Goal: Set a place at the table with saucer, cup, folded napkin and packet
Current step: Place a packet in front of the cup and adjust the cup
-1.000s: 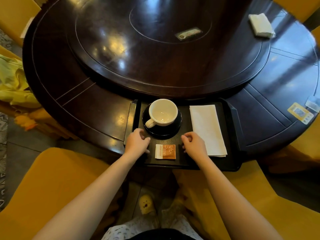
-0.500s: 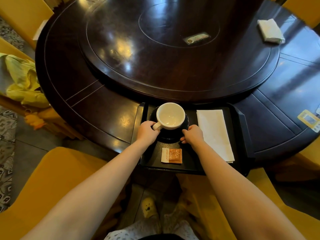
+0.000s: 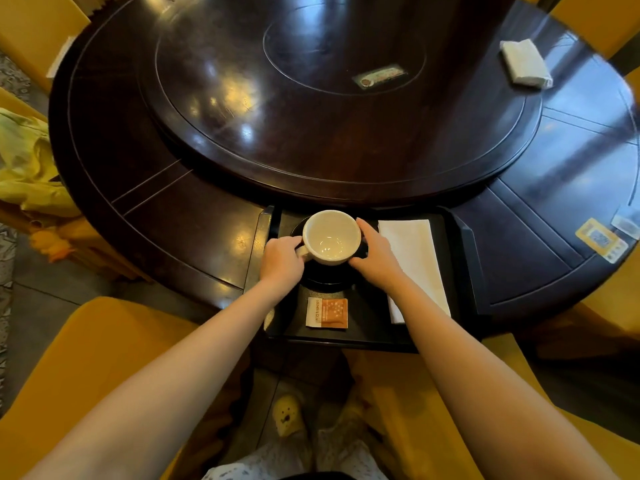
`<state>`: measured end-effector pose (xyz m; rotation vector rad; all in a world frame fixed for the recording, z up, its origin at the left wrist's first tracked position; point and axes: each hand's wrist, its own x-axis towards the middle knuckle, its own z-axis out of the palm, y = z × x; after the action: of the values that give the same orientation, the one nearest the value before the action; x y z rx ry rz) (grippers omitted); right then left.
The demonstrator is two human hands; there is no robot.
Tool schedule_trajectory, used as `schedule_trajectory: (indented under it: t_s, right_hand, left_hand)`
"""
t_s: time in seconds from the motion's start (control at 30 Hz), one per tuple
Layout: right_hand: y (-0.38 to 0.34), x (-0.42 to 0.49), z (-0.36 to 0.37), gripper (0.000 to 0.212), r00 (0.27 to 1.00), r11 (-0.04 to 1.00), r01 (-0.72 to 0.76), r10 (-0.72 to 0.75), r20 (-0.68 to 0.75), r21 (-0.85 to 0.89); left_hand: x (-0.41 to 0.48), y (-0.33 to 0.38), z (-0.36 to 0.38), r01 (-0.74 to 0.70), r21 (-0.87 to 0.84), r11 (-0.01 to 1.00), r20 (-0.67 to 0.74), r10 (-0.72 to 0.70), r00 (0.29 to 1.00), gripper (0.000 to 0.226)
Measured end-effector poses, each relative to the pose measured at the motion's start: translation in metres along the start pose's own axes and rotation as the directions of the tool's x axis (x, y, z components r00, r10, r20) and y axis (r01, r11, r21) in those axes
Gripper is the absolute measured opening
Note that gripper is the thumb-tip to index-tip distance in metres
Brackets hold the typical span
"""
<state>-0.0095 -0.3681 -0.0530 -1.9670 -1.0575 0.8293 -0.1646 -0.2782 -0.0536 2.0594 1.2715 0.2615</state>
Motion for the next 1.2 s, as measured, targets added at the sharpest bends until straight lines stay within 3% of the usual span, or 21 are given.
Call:
schedule_trajectory:
  t_s: [0.07,0.2,0.57,0.7,0.87,1.2]
  right_hand:
    - [0.001,-0.001,0.003,0.07,0.999,0.994,-0.025,0.02,0.042,0.104]
    - [0.011,-0.007,0.008,0.072,0.997,0.983,-0.075,0.079,-0.022,0.169]
    - [0.004,-0.02,0.012,0.071,0.987,0.974,-0.138,0.149,-0.051,0.181]
    - [0.013,-0.047,0.014,0.049,0.967,0.977,-0.205,0.211,-0.14,0.053]
    - [0.027,-0.073,0.036,0.028,0.925,0.924,-0.38,0.38,-0.016,-0.046]
    - [0.025,-0.074,0.049,0.024,0.906,0.898,-0.422,0.422,-0.026,-0.127]
  left_hand:
    - [0.006,0.002,-0.004,0.022,-0.028,0.999,0.026,-0.021,0.999,0.026]
    - [0.02,0.005,-0.012,0.041,-0.027,0.999,0.076,-0.039,0.996,0.036]
    - [0.026,-0.001,-0.02,0.032,-0.045,0.998,0.14,-0.025,0.99,0.053]
    - [-0.006,-0.014,-0.013,0.198,-0.154,0.968,0.044,-0.193,0.98,0.055]
    - [-0.052,-0.022,0.016,0.333,-0.053,0.942,0.303,-0.302,0.904,0.052]
    - [-0.062,-0.02,0.029,0.285,-0.01,0.958,0.298,-0.27,0.916,0.047]
